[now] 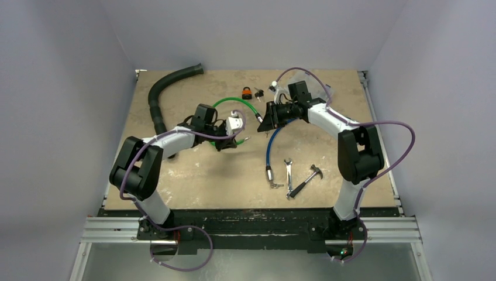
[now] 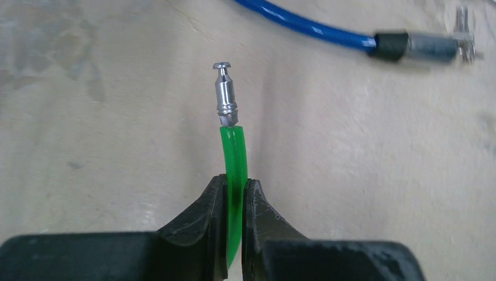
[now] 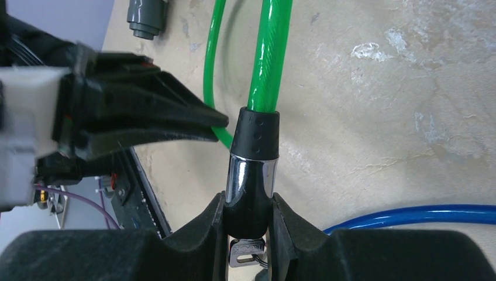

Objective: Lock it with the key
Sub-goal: Lock the lock.

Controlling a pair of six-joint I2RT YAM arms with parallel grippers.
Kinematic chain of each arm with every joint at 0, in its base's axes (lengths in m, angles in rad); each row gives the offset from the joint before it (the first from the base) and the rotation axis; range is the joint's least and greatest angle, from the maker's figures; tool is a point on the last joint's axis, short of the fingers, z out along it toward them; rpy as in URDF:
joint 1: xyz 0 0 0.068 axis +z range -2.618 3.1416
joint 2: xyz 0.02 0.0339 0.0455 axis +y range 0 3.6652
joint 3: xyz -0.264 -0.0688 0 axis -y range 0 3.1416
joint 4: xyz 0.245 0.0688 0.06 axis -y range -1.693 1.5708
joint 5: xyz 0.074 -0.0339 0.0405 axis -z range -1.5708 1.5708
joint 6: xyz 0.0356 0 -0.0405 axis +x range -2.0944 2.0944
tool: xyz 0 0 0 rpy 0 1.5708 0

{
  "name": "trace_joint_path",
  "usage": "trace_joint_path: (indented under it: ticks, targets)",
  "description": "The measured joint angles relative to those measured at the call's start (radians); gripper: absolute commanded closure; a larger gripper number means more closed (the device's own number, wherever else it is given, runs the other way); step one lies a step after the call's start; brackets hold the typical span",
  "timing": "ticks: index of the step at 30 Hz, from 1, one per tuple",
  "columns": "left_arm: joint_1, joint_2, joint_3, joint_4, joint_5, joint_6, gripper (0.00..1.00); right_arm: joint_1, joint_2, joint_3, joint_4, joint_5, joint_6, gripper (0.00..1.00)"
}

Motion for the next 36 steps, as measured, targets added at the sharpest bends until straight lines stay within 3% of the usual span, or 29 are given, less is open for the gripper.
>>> trace_joint_path:
  ticks: [6, 13, 21, 36]
  targets:
    - [0.008, 0.0, 0.006, 0.212, -0.002, -0.359, 1.0, 0.0, -0.001, -0.013, 0.017, -0.002, 0.001, 1.0]
    - [-0.004, 0.002, 0.044, 0.32, -0.015, -0.569, 1.0, 0.0, -0.005, -0.036, 0.029, 0.0, 0.002, 1.0]
    - [-0.016, 0.002, 0.052, 0.343, -0.013, -0.597, 1.0, -0.001, -0.005, -0.04, 0.037, -0.009, 0.005, 1.0]
    - [-0.018, 0.001, 0.04, 0.266, 0.012, -0.466, 1.0, -0.006, -0.005, -0.04, 0.037, -0.061, 0.022, 1.0]
